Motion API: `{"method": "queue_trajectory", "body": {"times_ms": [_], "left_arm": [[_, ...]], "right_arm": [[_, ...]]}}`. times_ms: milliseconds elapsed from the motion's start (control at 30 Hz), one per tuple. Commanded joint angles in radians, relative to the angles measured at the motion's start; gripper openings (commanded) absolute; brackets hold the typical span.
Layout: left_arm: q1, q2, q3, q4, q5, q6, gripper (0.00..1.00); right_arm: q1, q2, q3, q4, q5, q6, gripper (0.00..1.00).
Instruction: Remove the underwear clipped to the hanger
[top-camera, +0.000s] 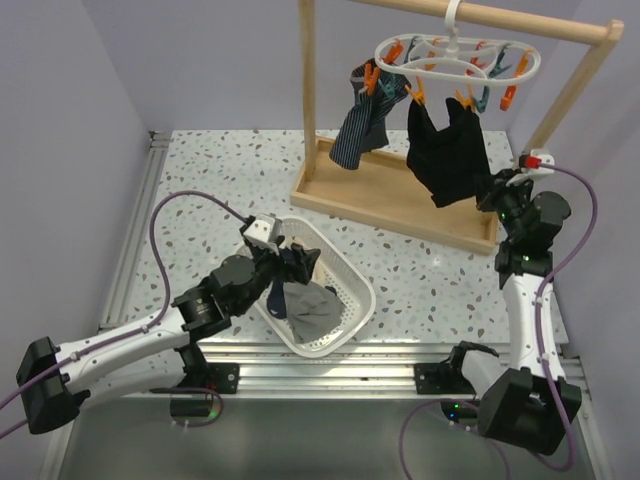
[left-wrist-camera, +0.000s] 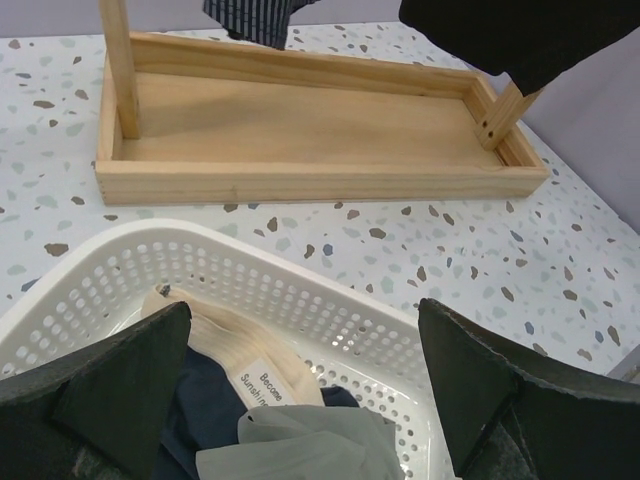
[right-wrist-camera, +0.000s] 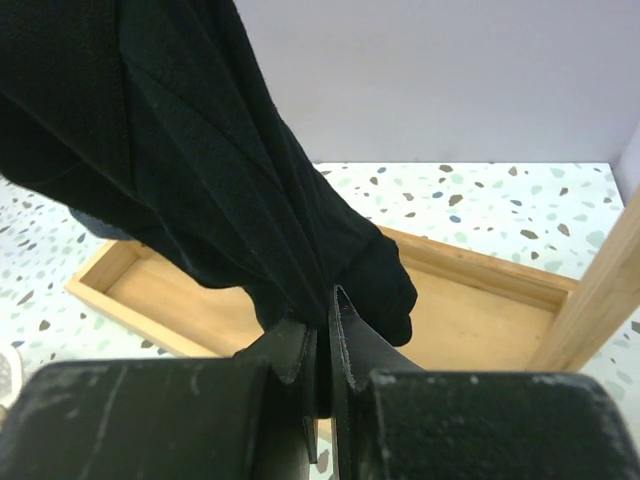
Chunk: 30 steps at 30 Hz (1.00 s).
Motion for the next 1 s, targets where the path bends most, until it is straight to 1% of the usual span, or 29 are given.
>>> {"method": "queue_trajectory", "body": {"times_ms": [0, 133, 200, 233, 300, 333, 400, 433, 467, 500, 533, 567, 633, 667, 700, 733, 833, 967], "left_arm": [[0.01, 0.019, 0.04, 0.106, 0.047, 0.043, 1.0], [0.033, 0.06, 0.076, 0.158, 0.1, 0.053, 1.0], [0.063, 0.106, 0.112, 0.205, 0.149, 0.039, 1.0], [0.076, 0.153, 0.131, 0.219, 0.169, 0.028, 1.0], [0.114, 0.213, 0.206, 0.257, 0.232, -0.027, 1.0], [0.123, 0.282, 0.236, 0.268, 0.272, -0.048, 1.0], [0.139, 0.356, 0.347, 0.294, 0.306, -0.093, 1.0], [0.14, 0.429, 0.388, 0.3, 0.321, -0.107, 1.0], [0.14, 0.501, 0.471, 0.311, 0.343, -0.133, 1.0], [0.14, 0.502, 0.514, 0.314, 0.349, -0.15, 1.0], [0.14, 0.572, 0.557, 0.313, 0.355, -0.167, 1.0], [0.14, 0.605, 0.642, 0.308, 0.355, -0.203, 1.0], [0.139, 0.699, 0.726, 0.297, 0.337, -0.234, 0.98], [0.139, 0.729, 0.802, 0.281, 0.322, -0.275, 0.98], [0.139, 0.758, 0.841, 0.275, 0.308, -0.294, 0.98], [0.139, 0.813, 0.876, 0.276, 0.3, -0.305, 0.98], [0.136, 0.913, 1.045, 0.253, 0.237, -0.345, 0.95], [0.133, 1.011, 1.169, 0.227, 0.155, -0.36, 0.95]], "right_arm": [[-0.024, 0.031, 0.054, -0.025, 0.05, 0.019, 0.0], [-0.044, 0.087, 0.088, -0.038, 0.051, 0.02, 0.0], [-0.053, 0.126, 0.099, -0.04, 0.047, 0.029, 0.0], [-0.056, 0.136, 0.11, -0.035, 0.038, 0.033, 0.0], [-0.057, 0.169, 0.117, -0.017, 0.027, 0.043, 0.0], [-0.057, 0.176, 0.12, -0.009, 0.013, 0.051, 0.0], [-0.057, 0.207, 0.128, 0.011, 0.004, 0.06, 0.0], [-0.057, 0.219, 0.14, 0.005, 0.001, 0.06, 0.0], [-0.057, 0.241, 0.159, -0.005, -0.01, 0.054, 0.0], [-0.057, 0.251, 0.159, -0.006, -0.013, 0.056, 0.0], [-0.057, 0.259, 0.166, -0.002, -0.015, 0.056, 0.0], [-0.057, 0.265, 0.168, 0.006, -0.03, 0.048, 0.0], [-0.057, 0.279, 0.167, 0.026, -0.05, 0.051, 0.0], [-0.057, 0.282, 0.165, 0.041, -0.067, 0.046, 0.0], [-0.057, 0.287, 0.165, 0.047, -0.076, 0.046, 0.0], [-0.057, 0.29, 0.165, 0.052, -0.082, 0.051, 0.0], [-0.057, 0.299, 0.166, 0.066, -0.088, 0.056, 0.0], [-0.057, 0.296, 0.168, 0.067, -0.094, 0.048, 0.0]]}}
